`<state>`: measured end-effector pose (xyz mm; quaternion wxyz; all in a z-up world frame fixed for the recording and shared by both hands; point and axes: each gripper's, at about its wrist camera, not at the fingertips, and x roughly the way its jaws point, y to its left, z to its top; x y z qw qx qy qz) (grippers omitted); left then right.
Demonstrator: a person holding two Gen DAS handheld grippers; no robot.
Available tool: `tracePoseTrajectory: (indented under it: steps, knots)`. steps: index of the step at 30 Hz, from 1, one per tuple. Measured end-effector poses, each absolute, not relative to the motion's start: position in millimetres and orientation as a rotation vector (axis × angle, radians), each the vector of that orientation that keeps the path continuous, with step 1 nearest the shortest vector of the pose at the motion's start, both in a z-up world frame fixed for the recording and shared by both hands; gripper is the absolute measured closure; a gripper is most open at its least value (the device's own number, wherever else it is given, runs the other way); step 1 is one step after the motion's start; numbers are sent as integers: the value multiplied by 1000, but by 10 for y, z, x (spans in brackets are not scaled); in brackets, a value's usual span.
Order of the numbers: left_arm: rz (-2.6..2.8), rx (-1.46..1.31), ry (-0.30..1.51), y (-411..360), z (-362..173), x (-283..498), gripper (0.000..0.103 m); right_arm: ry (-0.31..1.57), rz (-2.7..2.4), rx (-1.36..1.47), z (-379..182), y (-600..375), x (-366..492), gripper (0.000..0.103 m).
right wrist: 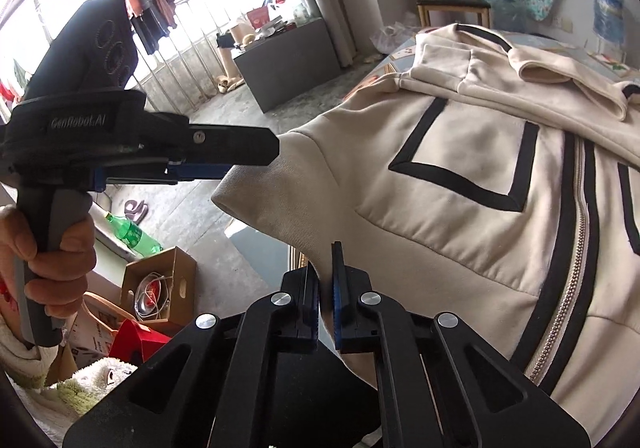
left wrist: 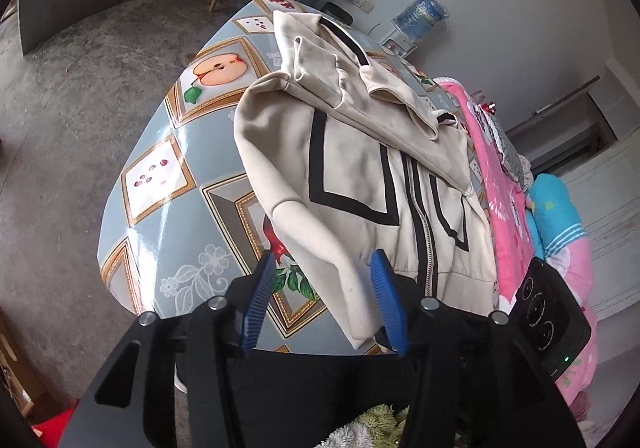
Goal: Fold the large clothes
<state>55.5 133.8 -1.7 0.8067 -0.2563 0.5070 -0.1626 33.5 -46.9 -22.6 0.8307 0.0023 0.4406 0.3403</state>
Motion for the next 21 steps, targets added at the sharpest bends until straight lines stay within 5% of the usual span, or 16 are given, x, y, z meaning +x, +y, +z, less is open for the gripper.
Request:
tracePoseTrajectory:
  steps: [10,21]
  knots:
    - [-378,-780,1181,1415,-390,794,51,928,735,-7,-224,-457,376,98]
    - [-407,-659,1220,1068,-483,992,53,910,741,-2,-179,-505,367,98]
